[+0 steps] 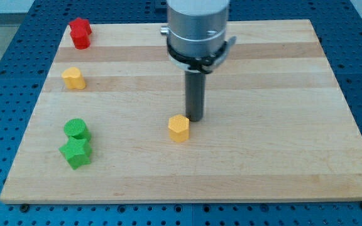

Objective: Push the yellow hexagon towards bottom center

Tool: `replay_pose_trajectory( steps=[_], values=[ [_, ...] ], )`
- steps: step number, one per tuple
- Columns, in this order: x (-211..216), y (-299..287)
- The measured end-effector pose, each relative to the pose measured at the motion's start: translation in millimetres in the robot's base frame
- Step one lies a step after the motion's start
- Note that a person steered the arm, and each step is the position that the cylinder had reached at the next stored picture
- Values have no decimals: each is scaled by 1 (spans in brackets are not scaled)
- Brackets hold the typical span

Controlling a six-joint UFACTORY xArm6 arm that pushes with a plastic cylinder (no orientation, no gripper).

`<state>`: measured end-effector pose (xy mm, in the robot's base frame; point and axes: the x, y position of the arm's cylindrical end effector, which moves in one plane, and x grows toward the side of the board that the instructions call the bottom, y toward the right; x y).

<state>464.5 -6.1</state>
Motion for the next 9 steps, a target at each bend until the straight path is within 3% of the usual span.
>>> replay_pose_trajectory(
  steps=[1, 2, 4, 6, 8, 9],
  values=[
    [-10, -40],
    [8, -62],
    [47, -13],
    [10, -1],
    [54, 42],
    [52, 45]
  ],
)
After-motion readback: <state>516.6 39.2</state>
